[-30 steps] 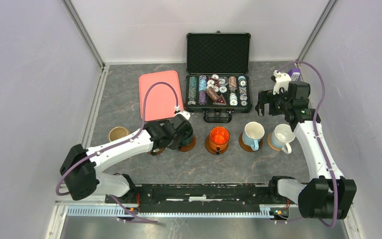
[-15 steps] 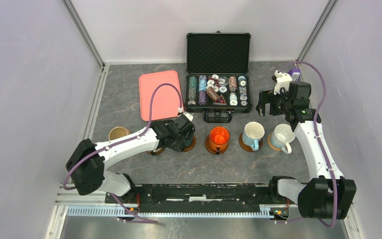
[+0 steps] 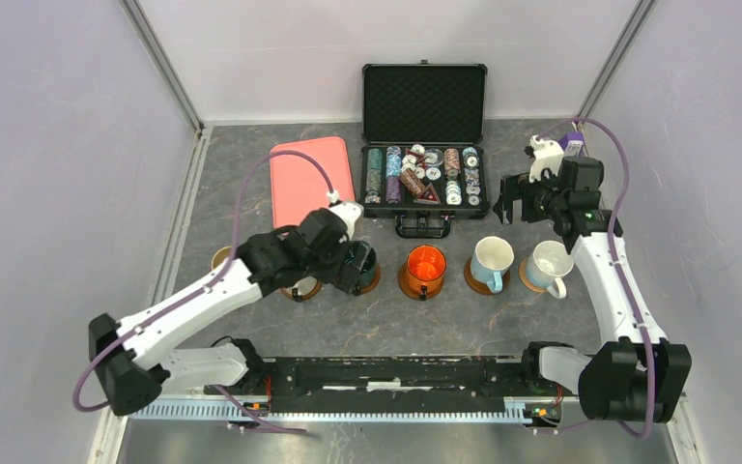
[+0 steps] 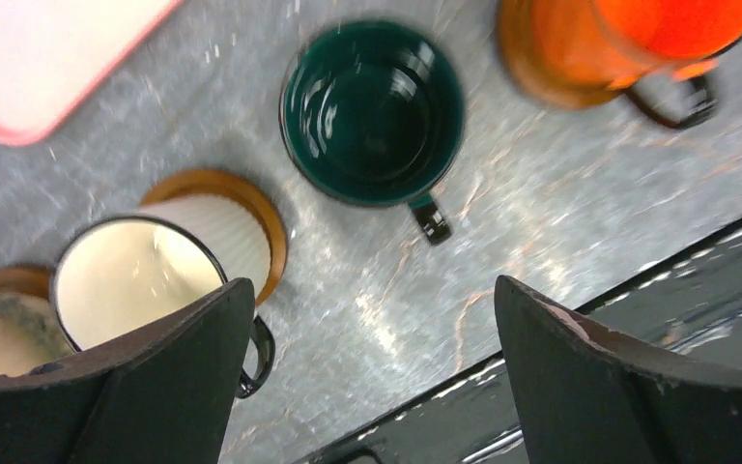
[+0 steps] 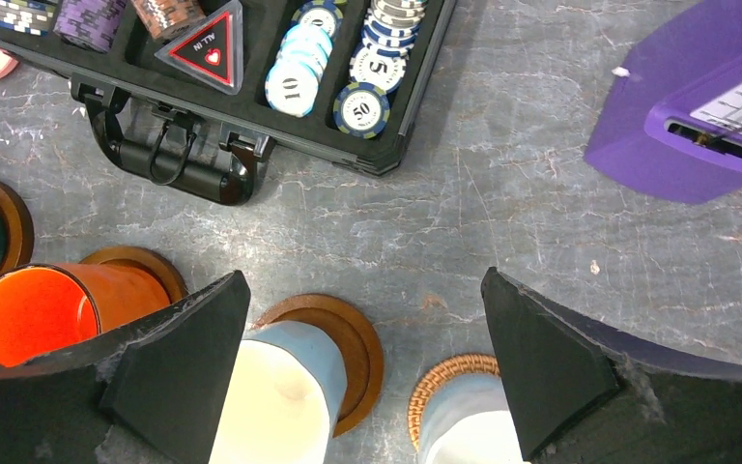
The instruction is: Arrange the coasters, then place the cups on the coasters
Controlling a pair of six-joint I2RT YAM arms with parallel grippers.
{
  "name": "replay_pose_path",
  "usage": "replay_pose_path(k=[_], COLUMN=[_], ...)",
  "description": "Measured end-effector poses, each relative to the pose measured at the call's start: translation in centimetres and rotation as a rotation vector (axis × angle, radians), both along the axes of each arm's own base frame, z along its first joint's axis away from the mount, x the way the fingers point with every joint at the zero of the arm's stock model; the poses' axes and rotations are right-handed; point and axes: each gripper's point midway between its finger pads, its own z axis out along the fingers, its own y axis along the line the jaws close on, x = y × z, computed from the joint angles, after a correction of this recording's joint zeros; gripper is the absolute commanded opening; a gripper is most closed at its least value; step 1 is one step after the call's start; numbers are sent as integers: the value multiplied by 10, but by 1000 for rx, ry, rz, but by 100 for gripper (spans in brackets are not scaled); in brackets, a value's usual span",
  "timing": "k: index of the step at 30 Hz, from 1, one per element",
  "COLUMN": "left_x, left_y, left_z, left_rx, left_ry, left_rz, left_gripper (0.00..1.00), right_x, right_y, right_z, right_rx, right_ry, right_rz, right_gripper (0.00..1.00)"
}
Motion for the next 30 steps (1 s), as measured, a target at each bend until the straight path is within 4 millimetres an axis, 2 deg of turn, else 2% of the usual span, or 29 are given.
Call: replay_pose_path(k=[3,6,12,16,18,22,26,30], left_x=[10,37,137,216,238,266,275,274], left_y=[-7,-8,22,51,71,119,164,190], left_z=[40,71,102,134,139,131,96,62], left_rx=[-96,-176,-257,-317,-336,-326,-273,-216], left_ry=[-49,-40,12,-24,-37,-30,34,105], left_rz=[-9,35,228,291,304,353,424,462], left_gripper=[100,100,100,100,100,100,100,100], right_x=[4,12,39,58,68,82,86,86], right_y=[2,4,6,5,3,-3,-9,-17], right_z=[-3,-1,25,44,49,46,32,21], right_rx=[2,0,-22,-46,-60,-76,-86,-108], right_ry=[8,8,-51,-95,-108,-102,-66,-49], right_rz=[21,44,95,130,140,141,138,133], right_gripper=[98,98,98,98,98,98,98,98])
